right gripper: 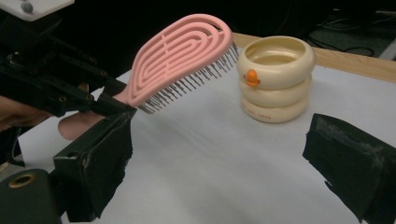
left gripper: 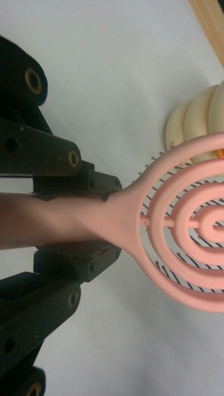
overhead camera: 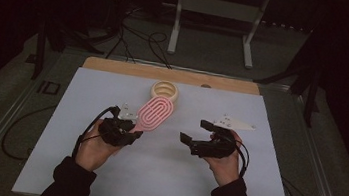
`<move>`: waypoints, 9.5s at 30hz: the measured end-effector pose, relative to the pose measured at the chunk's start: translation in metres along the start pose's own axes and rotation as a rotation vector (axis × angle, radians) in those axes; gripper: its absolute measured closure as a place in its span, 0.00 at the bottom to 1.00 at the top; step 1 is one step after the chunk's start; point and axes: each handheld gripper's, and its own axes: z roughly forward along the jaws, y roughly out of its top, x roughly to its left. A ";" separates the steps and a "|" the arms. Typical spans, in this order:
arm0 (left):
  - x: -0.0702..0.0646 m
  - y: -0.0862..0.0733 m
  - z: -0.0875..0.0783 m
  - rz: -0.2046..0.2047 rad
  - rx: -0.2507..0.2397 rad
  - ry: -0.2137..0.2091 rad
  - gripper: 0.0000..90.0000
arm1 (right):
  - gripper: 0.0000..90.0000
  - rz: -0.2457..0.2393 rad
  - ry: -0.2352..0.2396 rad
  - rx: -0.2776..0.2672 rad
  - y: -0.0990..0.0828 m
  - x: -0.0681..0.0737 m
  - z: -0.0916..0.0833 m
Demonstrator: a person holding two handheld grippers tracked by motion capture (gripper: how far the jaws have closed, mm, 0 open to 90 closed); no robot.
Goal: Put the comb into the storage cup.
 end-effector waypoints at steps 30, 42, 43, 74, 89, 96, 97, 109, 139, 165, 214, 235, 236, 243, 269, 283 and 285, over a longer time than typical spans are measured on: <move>-0.018 0.004 0.001 0.065 -0.051 -0.025 0.79 | 0.08 0.109 0.103 0.003 0.013 -0.006 0.026; -0.025 0.007 0.001 0.088 -0.088 -0.036 0.79 | 0.08 0.129 0.139 0.019 0.016 -0.005 0.040; -0.025 0.007 0.002 0.092 -0.093 -0.037 0.79 | 0.08 0.134 0.144 0.021 0.016 -0.006 0.041; -0.038 0.010 0.002 0.152 -0.222 -0.066 0.79 | 0.43 0.217 0.239 0.044 0.022 -0.003 0.050; -0.038 0.008 0.008 0.160 -0.207 -0.060 0.78 | 0.67 0.273 0.329 0.045 0.022 -0.005 0.049; -0.038 0.007 0.011 0.157 -0.203 -0.057 0.79 | 0.70 0.278 0.345 0.044 0.022 -0.003 0.051; -0.038 0.007 0.011 0.157 -0.203 -0.057 0.79 | 0.70 0.285 0.346 0.045 0.022 -0.003 0.051; -0.038 0.007 0.011 0.151 -0.199 -0.053 0.74 | 0.71 0.288 0.338 0.020 0.023 0.000 0.051; -0.038 0.000 0.011 0.069 -0.244 0.056 0.11 | 0.71 0.297 0.331 0.007 0.021 -0.001 0.053; -0.012 -0.039 -0.002 -0.019 -0.314 0.130 0.01 | 0.71 0.315 0.292 -0.011 0.020 -0.008 0.054; 0.033 -0.134 -0.022 -0.202 -0.432 0.224 0.00 | 0.71 0.302 0.270 -0.023 0.029 -0.009 0.045; 0.035 -0.137 -0.023 -0.233 -0.447 0.231 0.00 | 0.71 0.306 0.264 -0.039 0.040 -0.007 0.047; 0.035 -0.137 -0.023 -0.235 -0.447 0.230 0.00 | 0.71 0.307 0.264 -0.039 0.040 -0.007 0.047; 0.034 -0.137 -0.022 -0.237 -0.451 0.231 0.00 | 0.71 0.317 0.266 -0.046 0.043 -0.008 0.048; 0.033 -0.137 -0.023 -0.238 -0.462 0.237 0.01 | 0.71 0.330 0.239 -0.060 0.062 -0.016 0.050; 0.032 -0.137 -0.023 -0.238 -0.465 0.236 0.01 | 0.71 0.317 0.222 -0.052 0.077 -0.017 0.054; 0.032 -0.137 -0.023 -0.238 -0.465 0.235 0.01 | 0.71 0.329 0.230 -0.056 0.077 -0.019 0.054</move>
